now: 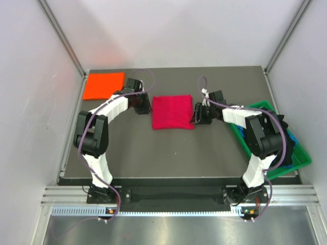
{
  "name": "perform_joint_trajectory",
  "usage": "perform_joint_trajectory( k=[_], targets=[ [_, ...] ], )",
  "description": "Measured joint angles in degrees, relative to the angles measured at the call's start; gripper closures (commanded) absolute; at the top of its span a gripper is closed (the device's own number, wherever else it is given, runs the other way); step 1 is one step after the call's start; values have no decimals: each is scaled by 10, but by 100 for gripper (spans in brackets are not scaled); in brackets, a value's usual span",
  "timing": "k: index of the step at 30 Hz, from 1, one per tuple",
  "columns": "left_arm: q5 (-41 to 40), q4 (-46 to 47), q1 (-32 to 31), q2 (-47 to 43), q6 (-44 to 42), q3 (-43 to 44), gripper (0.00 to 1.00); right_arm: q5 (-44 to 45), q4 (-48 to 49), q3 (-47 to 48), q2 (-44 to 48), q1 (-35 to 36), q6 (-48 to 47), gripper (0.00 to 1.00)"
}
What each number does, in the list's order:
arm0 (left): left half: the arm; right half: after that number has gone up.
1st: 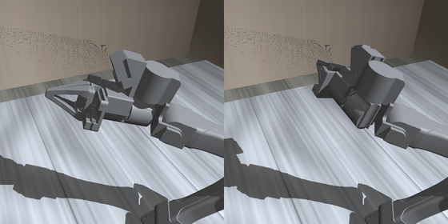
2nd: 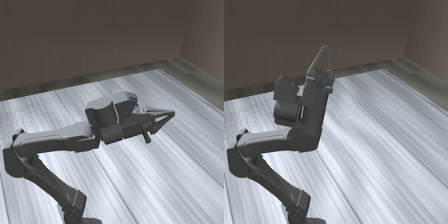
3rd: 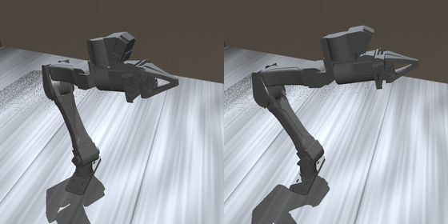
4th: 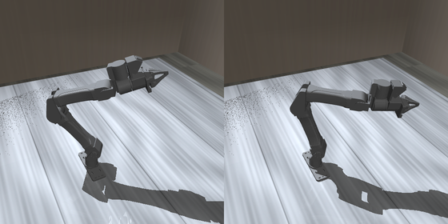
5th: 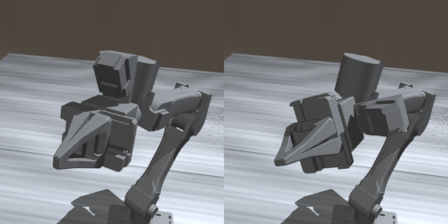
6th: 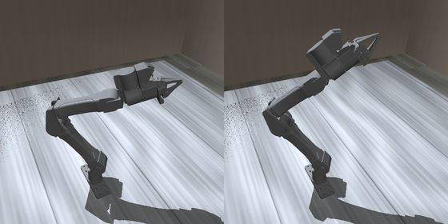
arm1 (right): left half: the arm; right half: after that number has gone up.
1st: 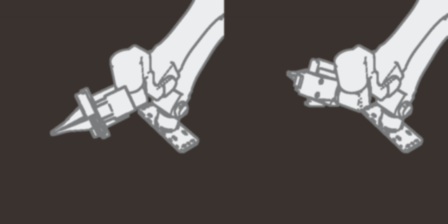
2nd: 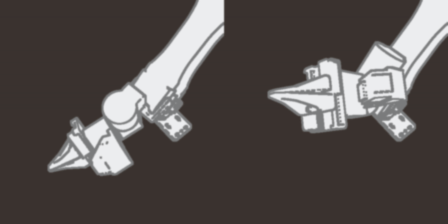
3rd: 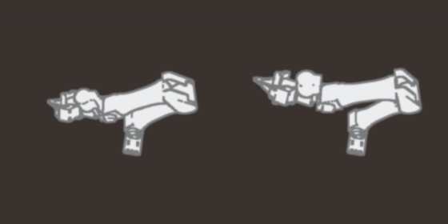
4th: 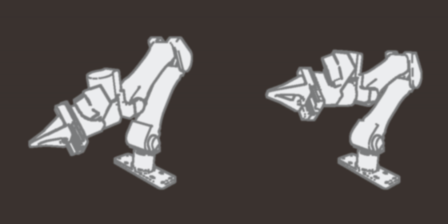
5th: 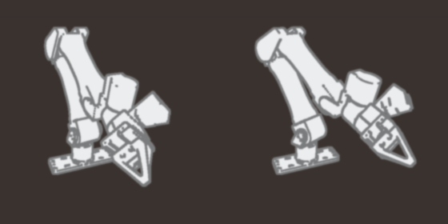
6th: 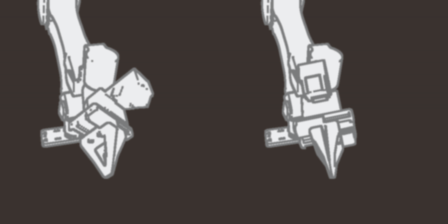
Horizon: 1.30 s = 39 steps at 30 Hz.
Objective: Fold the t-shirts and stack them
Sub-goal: Fold the tshirt
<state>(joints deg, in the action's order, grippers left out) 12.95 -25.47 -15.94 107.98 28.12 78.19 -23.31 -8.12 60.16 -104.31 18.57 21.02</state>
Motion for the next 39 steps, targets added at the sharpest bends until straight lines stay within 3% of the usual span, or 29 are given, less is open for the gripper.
perform_joint_trajectory(
  k=[5, 17, 27, 39],
  targets=[
    [29, -7, 1, 13, -3, 40, 64, 17, -13, 64, -9, -8, 0, 46],
    [70, 19, 2, 158, -20, 213, 64, 33, 22, 207, -131, -15, 7, 41],
    [69, 7, 24, 232, -32, 259, 63, 30, 36, 276, -209, -17, 12, 44],
    [76, 19, 25, 257, -36, 285, 62, -2, 120, 282, -238, -34, 48, 41]
  ],
)
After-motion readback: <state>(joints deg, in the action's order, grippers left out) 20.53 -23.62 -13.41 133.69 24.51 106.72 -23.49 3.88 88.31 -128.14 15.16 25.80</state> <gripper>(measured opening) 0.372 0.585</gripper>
